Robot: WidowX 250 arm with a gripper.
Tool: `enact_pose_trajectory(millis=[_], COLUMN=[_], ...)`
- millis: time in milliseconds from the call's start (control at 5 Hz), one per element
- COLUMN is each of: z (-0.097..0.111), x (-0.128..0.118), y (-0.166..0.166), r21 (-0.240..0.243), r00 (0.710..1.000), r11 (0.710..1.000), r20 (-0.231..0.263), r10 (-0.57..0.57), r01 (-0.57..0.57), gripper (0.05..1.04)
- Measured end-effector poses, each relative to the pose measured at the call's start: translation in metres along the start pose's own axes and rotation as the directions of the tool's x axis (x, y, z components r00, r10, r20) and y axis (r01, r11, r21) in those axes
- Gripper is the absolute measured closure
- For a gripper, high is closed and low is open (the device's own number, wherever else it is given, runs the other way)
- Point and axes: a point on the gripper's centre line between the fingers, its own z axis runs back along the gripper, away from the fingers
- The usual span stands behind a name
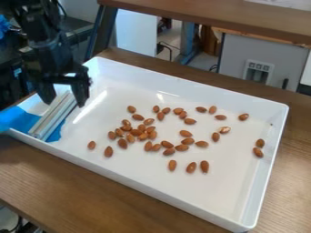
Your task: Sweep into pile
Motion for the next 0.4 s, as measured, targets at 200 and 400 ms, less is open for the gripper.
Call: enact_pose_trajectory(millis=[200, 400], z=[-0.0054, -0.0084], x=[-0.0019, -0.0074], y=[0.0037, 0.0096], r21=[-0.006, -0.002], r00=[1.0, 1.0], r11=[1.0, 1.0], r20=[0.015, 0.005], r10=[0.014, 0.009], r01=[-0.013, -0.009], gripper=[0.084, 0.084])
